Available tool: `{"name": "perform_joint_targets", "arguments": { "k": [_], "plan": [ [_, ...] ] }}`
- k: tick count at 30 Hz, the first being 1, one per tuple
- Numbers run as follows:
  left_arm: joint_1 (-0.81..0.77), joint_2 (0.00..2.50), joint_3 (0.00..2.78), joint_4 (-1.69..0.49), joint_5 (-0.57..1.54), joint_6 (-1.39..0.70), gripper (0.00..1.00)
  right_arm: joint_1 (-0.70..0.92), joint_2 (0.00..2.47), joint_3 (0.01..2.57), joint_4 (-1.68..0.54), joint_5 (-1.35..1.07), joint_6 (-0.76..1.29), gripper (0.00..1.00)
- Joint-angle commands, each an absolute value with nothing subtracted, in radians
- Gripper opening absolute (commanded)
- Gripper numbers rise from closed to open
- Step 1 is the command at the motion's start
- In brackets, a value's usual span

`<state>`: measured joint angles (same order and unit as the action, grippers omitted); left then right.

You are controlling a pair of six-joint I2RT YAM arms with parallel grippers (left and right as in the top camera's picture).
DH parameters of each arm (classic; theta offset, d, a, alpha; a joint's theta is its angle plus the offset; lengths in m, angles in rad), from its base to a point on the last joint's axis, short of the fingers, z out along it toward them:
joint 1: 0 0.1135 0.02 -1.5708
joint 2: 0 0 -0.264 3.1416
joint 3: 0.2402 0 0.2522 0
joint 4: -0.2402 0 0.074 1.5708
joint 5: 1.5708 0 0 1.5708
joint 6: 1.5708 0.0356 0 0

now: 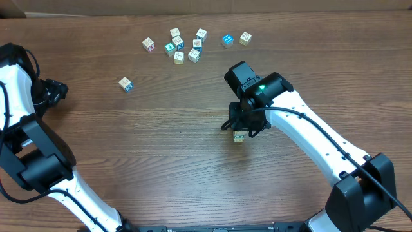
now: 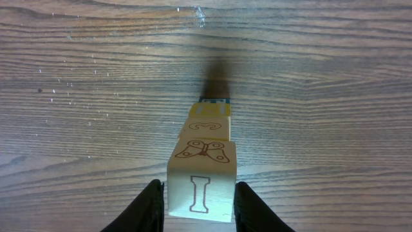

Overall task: Form a tower
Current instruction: 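Hold the I block on the stack and align it with the right gripper, then open the right gripper to release the I block on the stack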

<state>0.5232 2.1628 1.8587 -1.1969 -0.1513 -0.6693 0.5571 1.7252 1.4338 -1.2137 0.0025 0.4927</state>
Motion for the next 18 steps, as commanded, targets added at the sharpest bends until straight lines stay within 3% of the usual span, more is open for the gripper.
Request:
{"name": "perform_joint_targets", "arguments": {
  "k": [1,7,13,18],
  "plan": [
    [0.510,2.170,1.874,-1.196,-0.160,-0.651,1.00,0.561,1.717,1.426,-1.209,-0.005,0.490,0.31],
    [0.510,2.170,1.874,-1.196,-0.160,-0.651,0.99,0.561,1.717,1.426,-1.210,-0.002,0.489,0.29],
    [0.510,2.170,1.874,-1.196,-0.160,-0.651,1.00,0.561,1.717,1.426,-1.213,-0.002,0.489,0.49],
    [0.510,2.170,1.874,-1.196,-0.160,-0.651,1.00,0.561,1.717,1.426,-1.212,-0.001,0.489,0.74]
  ]
}}
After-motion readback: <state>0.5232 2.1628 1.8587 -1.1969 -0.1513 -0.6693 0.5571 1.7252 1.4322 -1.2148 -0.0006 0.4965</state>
